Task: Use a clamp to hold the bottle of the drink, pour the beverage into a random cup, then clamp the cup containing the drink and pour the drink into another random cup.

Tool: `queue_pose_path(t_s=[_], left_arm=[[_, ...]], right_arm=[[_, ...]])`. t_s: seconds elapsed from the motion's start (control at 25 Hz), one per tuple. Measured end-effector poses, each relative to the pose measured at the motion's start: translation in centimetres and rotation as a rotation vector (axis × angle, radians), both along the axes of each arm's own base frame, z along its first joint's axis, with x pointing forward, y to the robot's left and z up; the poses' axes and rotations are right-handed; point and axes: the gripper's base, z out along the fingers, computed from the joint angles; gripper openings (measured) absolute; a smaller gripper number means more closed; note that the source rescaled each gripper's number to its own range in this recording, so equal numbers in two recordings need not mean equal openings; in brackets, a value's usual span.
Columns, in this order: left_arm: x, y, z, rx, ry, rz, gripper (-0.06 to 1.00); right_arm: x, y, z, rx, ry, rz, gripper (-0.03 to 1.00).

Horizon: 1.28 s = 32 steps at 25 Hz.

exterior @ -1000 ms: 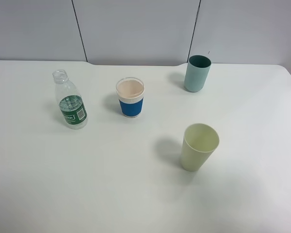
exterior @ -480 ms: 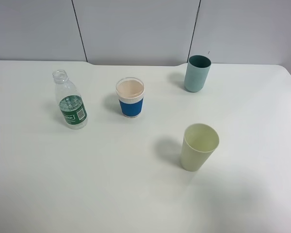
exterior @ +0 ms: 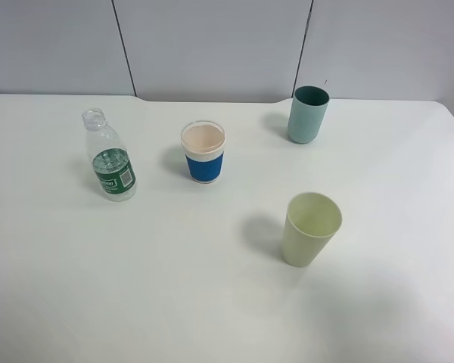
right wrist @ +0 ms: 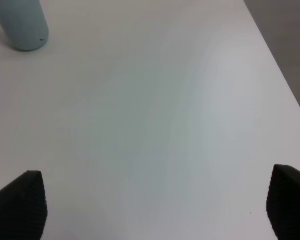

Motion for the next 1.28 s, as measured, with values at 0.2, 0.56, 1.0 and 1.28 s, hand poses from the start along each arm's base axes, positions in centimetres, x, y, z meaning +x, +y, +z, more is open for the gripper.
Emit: queue_pose_path(t_s=[0.2,0.56,1.0,1.28], left_arm=[[0.0,0.0,0.0,0.0,0.0,0.0,1.0],[0.0,0.0,0.0,0.0,0.0,0.0,1.0],[-0.01,0.0,-0.02,0.0,0.002,0.0,1.0],[-0.01,0.0,-0.02,0.0,0.002,0.0,1.0]], right_arm=[[0.0,0.0,0.0,-0.001,0.0,0.0,0.7],[0.0,0.0,0.0,-0.001,0.0,0.0,0.7],[0.02,0.05,0.0,0.006,0.0,0.025,0.7],[0.02,0.04,0.0,0.006,0.0,0.033,0.7]])
